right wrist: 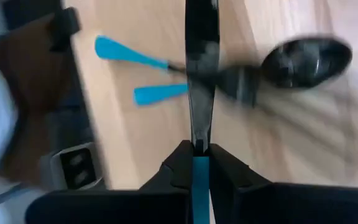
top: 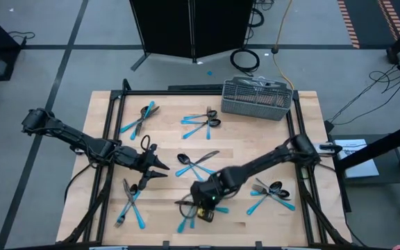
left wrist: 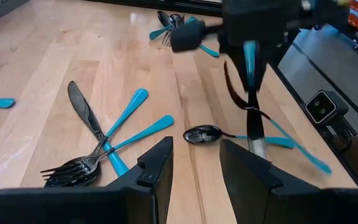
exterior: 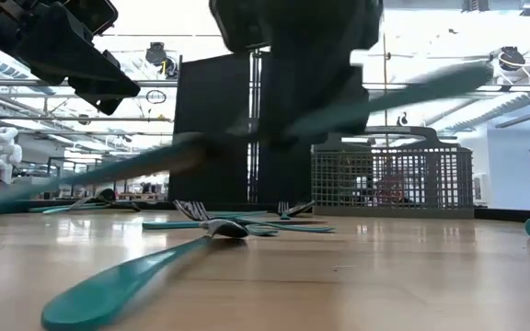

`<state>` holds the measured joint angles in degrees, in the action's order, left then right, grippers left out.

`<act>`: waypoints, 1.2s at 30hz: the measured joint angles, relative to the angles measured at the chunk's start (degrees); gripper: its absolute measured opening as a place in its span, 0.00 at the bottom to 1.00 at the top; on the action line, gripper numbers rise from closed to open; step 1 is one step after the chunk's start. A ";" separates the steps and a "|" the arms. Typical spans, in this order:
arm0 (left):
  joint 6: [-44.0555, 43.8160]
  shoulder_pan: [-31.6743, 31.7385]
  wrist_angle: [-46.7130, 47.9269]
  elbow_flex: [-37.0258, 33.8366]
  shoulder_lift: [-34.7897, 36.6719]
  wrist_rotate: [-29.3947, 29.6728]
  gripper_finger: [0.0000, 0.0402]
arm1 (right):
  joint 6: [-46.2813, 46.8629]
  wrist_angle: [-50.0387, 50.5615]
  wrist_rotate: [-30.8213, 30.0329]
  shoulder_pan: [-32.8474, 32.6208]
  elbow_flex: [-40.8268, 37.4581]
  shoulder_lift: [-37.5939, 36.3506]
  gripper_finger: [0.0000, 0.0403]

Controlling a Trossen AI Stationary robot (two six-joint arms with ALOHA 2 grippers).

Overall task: Sort silverware
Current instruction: Put the blue knife into the right of the blue utensil organizer

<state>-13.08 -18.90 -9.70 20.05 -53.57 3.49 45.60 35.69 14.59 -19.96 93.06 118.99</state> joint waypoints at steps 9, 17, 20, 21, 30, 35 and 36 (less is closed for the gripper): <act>-0.03 0.00 0.02 0.00 0.00 0.00 0.32 | 5.74 20.71 18.59 4.56 0.07 -5.25 0.03; -0.05 0.00 2.06 0.00 0.01 -0.21 0.32 | -3.64 25.95 -8.32 5.42 0.07 -15.47 0.03; -0.05 -0.02 2.62 0.00 0.01 -0.31 0.32 | -5.05 27.71 -23.91 5.35 0.09 -22.30 0.03; -0.05 0.00 2.76 0.00 0.01 -0.31 0.32 | -5.18 28.92 -29.38 5.33 -0.02 -24.68 0.03; 0.01 -0.02 2.76 0.00 0.01 -0.28 0.32 | 3.32 25.05 -73.57 8.55 -20.59 -48.54 0.03; 0.94 0.00 2.70 0.00 0.01 0.34 0.32 | 5.76 16.44 -91.61 13.02 -38.04 -56.89 0.04; 1.39 0.00 2.69 0.00 0.01 0.81 0.32 | 5.28 15.17 -94.35 14.17 -40.74 -57.99 0.04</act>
<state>-11.69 -18.90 -7.01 20.05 -53.56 4.29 50.88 50.87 -79.76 -5.79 52.32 61.01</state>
